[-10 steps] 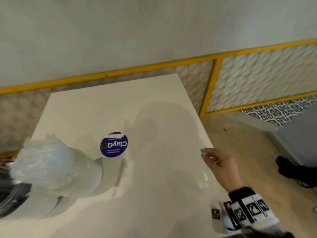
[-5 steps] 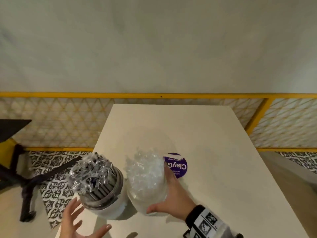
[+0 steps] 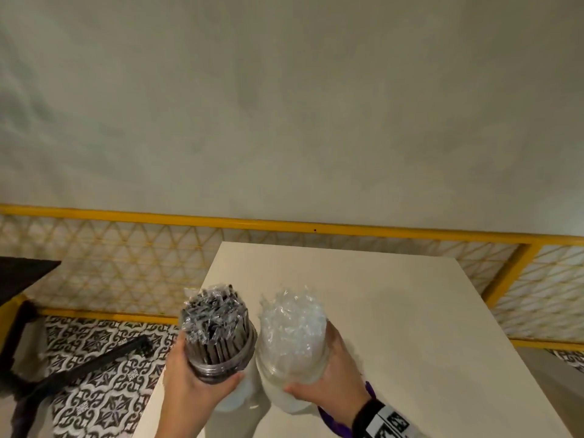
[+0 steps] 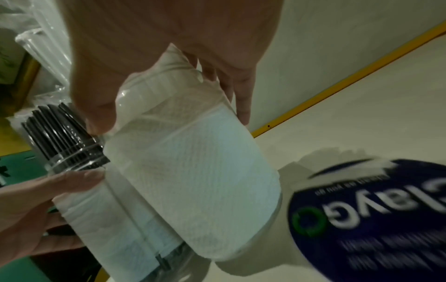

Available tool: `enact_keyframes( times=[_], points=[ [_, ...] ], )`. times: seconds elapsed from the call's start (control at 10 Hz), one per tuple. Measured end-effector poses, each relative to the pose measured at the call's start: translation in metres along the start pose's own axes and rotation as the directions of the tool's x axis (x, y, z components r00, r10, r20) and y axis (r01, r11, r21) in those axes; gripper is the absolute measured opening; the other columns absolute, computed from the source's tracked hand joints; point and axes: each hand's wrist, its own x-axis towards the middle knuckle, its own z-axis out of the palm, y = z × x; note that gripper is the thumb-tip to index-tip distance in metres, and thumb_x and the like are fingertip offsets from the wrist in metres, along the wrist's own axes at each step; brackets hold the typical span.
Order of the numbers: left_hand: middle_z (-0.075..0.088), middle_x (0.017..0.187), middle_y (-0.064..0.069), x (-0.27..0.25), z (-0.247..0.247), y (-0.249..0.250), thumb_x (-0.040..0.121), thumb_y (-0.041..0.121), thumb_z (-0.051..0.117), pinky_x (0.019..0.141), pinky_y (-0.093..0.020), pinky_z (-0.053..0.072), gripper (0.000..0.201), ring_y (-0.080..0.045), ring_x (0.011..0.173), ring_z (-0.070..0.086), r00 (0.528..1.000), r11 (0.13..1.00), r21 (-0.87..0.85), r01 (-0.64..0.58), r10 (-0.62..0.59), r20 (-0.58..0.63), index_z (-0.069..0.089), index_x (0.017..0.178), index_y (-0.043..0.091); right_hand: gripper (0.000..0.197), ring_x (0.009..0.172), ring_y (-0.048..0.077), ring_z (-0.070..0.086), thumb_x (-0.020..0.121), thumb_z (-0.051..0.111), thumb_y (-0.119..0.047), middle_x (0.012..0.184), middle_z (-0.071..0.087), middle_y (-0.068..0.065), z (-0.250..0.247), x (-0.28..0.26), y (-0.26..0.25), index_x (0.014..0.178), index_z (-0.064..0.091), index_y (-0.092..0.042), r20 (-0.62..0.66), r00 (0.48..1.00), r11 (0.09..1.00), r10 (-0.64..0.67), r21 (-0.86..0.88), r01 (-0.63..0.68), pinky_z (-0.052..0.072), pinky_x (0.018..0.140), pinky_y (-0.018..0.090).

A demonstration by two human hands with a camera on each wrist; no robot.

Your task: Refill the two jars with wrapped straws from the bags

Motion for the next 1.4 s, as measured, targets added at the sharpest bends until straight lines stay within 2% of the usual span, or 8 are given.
enact_keyframes(
  times=[0.1, 0.3, 0.7, 0.9, 1.1, 1.2, 1.3, 1.4],
  points=[
    [0.061, 0.117, 0.006, 0.044, 0.014, -0.01, 0.023, 0.058, 0.092, 0.092, -0.046, 0.052, 0.118, -0.017, 0.11, 0.059, 1.0, 1.0, 0.0, 0.015, -0.015, 0.0, 0.043, 0.128, 0.032, 0.112, 0.121, 0.002, 0.045, 0.036, 0.089, -0.046, 0.132, 0.044, -0.016, -0.002, 0.047, 0.009, 0.131, 0.03, -0.043, -0.097, 0.994, 0.995, 0.05, 0.088, -0.042, 0.042, 0.104, 0.031],
    [0.059, 0.115, 0.003, 0.107, 0.036, -0.002, 0.026, 0.056, 0.091, 0.09, -0.048, 0.052, 0.11, -0.021, 0.109, 0.057, 0.996, 1.0, -0.016, -0.014, 0.013, -0.084, 0.044, 0.123, 0.033, 0.118, 0.119, 0.01, 0.048, 0.034, 0.087, -0.05, 0.131, 0.044, -0.012, -0.006, 0.116, 0.012, 0.135, 0.028, -0.036, -0.175, 0.981, 0.993, 0.087, 0.091, -0.072, 0.045, 0.102, 0.035],
    [0.053, 0.121, 0.006, 0.155, 0.062, -0.019, 0.033, 0.056, 0.089, 0.097, -0.045, 0.048, 0.111, -0.015, 0.114, 0.053, 0.999, 0.999, -0.037, 0.006, -0.008, -0.051, 0.039, 0.129, 0.033, 0.114, 0.115, 0.014, 0.047, 0.038, 0.088, -0.044, 0.125, 0.039, -0.01, 0.016, 0.161, 0.032, 0.134, 0.026, -0.033, -0.226, 0.961, 0.987, 0.159, 0.042, -0.153, 0.043, 0.101, 0.036],
    [0.051, 0.12, 0.005, 0.159, 0.059, -0.018, 0.033, 0.052, 0.09, 0.099, -0.044, 0.048, 0.11, -0.015, 0.114, 0.052, 0.998, 0.999, -0.018, 0.029, -0.029, -0.05, 0.039, 0.129, 0.033, 0.117, 0.117, 0.017, 0.047, 0.037, 0.086, -0.046, 0.13, 0.04, -0.005, 0.027, 0.164, 0.032, 0.135, 0.025, -0.03, -0.269, 0.948, 0.985, 0.169, 0.001, -0.175, 0.045, 0.099, 0.04],
    [0.047, 0.124, 0.0, 0.152, 0.057, -0.008, 0.032, 0.055, 0.089, 0.102, -0.047, 0.044, 0.12, -0.019, 0.118, 0.048, 0.995, 0.995, -0.017, 0.099, -0.099, -0.024, 0.031, 0.135, 0.034, 0.126, 0.126, 0.022, 0.042, 0.038, 0.087, -0.045, 0.141, 0.034, -0.002, 0.027, 0.163, 0.029, 0.141, 0.015, -0.031, -0.217, 0.941, 0.965, 0.258, 0.015, -0.261, 0.039, 0.106, 0.045],
    [0.029, 0.146, -0.01, 0.142, 0.053, 0.0, 0.036, 0.05, 0.091, 0.112, -0.049, 0.03, 0.138, -0.028, 0.137, 0.029, 0.982, 0.983, 0.017, 0.184, -0.184, 0.044, 0.011, 0.147, 0.024, 0.138, 0.139, 0.025, 0.026, 0.041, 0.084, -0.053, 0.153, 0.021, -0.001, 0.022, 0.156, 0.025, 0.147, 0.0, -0.026, -0.155, 0.953, 0.958, 0.262, -0.076, -0.276, 0.023, 0.114, 0.05],
    [0.014, 0.154, -0.014, 0.106, 0.042, 0.011, 0.033, 0.048, 0.091, 0.115, -0.046, 0.021, 0.148, -0.028, 0.142, 0.014, 0.955, 0.956, 0.012, 0.294, -0.295, 0.041, 0.006, 0.149, 0.015, 0.133, 0.144, 0.021, 0.015, 0.054, 0.081, -0.055, 0.158, 0.006, -0.003, 0.009, 0.124, 0.027, 0.147, -0.01, -0.025, -0.125, 0.951, 0.947, 0.284, -0.121, -0.299, 0.015, 0.117, 0.043],
    [0.019, 0.153, -0.014, 0.057, 0.031, 0.01, 0.004, 0.068, 0.079, 0.114, -0.044, 0.022, 0.17, -0.028, 0.141, 0.015, 0.94, 0.947, 0.012, 0.322, -0.321, 0.119, 0.009, 0.149, 0.012, 0.138, 0.141, 0.02, 0.026, 0.03, 0.062, -0.083, 0.156, 0.014, 0.004, -0.005, 0.074, 0.043, 0.13, -0.027, -0.049, -0.119, 0.941, 0.931, 0.317, -0.15, -0.333, 0.024, 0.113, 0.032]
  ],
)
